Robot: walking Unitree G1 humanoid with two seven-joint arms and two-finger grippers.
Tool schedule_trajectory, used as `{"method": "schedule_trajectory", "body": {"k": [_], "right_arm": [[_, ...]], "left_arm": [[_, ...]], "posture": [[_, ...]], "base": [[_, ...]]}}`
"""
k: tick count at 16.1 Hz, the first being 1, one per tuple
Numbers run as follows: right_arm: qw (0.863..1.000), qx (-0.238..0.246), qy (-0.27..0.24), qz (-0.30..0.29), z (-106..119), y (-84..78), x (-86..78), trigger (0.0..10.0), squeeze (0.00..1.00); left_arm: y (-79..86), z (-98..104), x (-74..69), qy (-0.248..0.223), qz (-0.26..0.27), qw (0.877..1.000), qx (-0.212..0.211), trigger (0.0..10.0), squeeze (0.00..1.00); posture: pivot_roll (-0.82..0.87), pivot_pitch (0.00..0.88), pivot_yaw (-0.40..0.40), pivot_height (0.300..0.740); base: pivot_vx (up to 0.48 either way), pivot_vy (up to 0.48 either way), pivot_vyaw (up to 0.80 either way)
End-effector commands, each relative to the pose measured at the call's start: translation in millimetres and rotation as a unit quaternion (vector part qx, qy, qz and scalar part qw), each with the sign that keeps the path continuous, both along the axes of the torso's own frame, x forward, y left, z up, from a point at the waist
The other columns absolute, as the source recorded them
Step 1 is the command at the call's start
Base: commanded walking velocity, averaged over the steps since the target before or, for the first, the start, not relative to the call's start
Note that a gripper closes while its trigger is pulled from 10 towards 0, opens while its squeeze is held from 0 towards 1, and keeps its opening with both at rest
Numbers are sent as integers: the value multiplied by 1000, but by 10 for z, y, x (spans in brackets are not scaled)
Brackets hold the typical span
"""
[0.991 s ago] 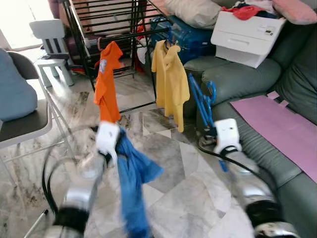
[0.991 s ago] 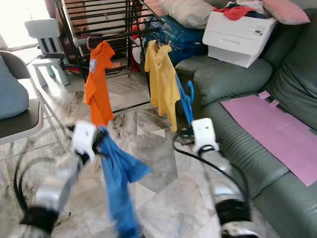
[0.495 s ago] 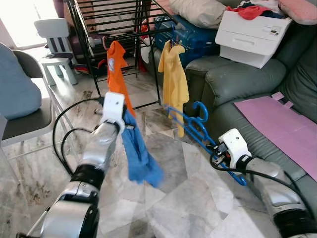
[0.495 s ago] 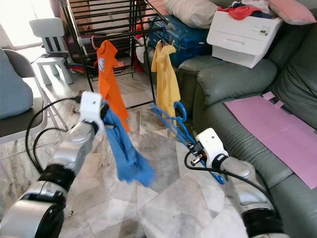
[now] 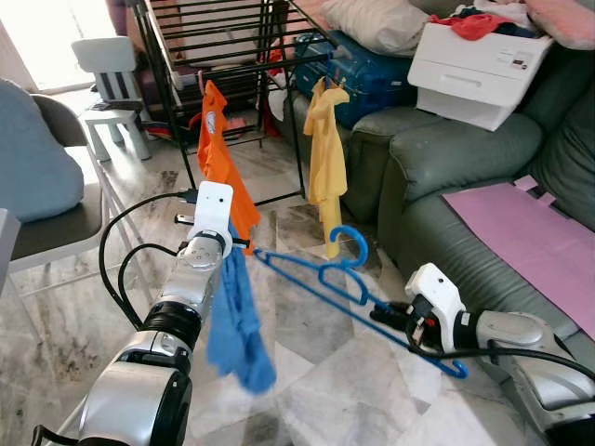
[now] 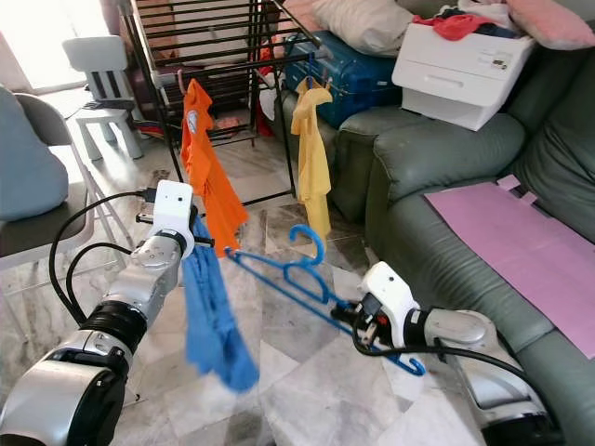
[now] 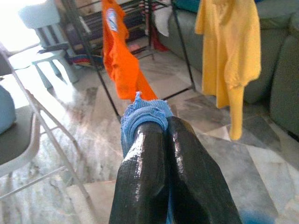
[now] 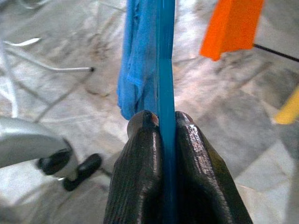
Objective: Hang hanger
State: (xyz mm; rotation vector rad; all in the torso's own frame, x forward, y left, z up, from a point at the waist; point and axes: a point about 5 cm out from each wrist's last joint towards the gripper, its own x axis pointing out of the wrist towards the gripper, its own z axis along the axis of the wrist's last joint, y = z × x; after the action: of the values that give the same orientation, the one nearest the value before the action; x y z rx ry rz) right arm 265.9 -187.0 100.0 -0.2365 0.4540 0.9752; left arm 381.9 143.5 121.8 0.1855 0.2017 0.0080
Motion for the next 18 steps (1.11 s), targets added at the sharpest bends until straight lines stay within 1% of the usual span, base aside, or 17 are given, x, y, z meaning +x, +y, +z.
{"method": "schedule_trajectory", "body": {"k": [1, 2, 3, 4, 6, 7, 9, 12, 13, 15, 17, 18], "right_arm": [[999, 14, 7, 31, 40, 94, -38, 10000, 0], [999, 15, 9, 42, 45, 118, -52, 10000, 0], [999, 20, 11, 49, 54, 141, -66, 10000, 0], [998, 20, 15, 55, 62, 160, -82, 10000, 0], [998, 12, 15, 56, 54, 167, -79, 10000, 0], [999, 1, 6, 51, 40, 167, -55, 10000, 0], [999, -19, -5, 49, 11, 171, -30, 10000, 0], [999, -19, -33, 37, 46, 254, 93, 10000, 0], [999, -17, -42, 29, 63, 266, 135, 10000, 0], [997, -30, -70, 11, 79, 261, 231, 10000, 0], [994, -45, -93, -23, 82, 211, 325, 10000, 0], [994, -40, -100, -23, 100, 231, 348, 10000, 0]], "left_arm": [[-55, 114, 54, -8, 0, 1000, -13, 10000, 0], [-55, 124, 58, -10, 8, 1000, -2, 10000, 0], [-62, 117, 59, -6, 10, 1000, -1, 10000, 0], [-63, 107, 63, 3, 18, 1000, 10, 10000, 0], [-85, 126, 66, 1, 13, 1000, 3, 10000, 0], [-90, 163, 73, -4, 13, 1000, -8, 10000, 0], [-95, 214, 75, -8, 14, 1000, -10, 10000, 0], [-69, 305, 53, -9, 20, 1000, -7, 10000, 0], [-56, 315, 44, -8, 18, 1000, -5, 10000, 0], [-22, 318, 11, 6, 22, 1000, -11, 10000, 0], [-83, 335, -34, 7, 14, 1000, -22, 10000, 0], [-103, 333, -55, 10, 10, 1000, -23, 10000, 0]], "posture": [[-124, 0, 38, 740], [-123, 0, 37, 740], [-122, 0, 36, 740], [-123, 0, 37, 740], [-125, 0, 37, 740], [-126, 0, 38, 740], [-130, 0, 36, 740], [-120, 0, 28, 740], [-117, 0, 25, 740], [-117, 0, 18, 740], [-115, 0, 7, 740], [-113, 0, 9, 740]], "base": [[0, 0, 0], [0, 0, 0], [0, 0, 0], [0, 0, 0], [0, 0, 0], [0, 0, 0], [0, 0, 0], [0, 0, 0], [0, 0, 0], [0, 0, 0], [0, 0, 0], [0, 0, 0]]}}
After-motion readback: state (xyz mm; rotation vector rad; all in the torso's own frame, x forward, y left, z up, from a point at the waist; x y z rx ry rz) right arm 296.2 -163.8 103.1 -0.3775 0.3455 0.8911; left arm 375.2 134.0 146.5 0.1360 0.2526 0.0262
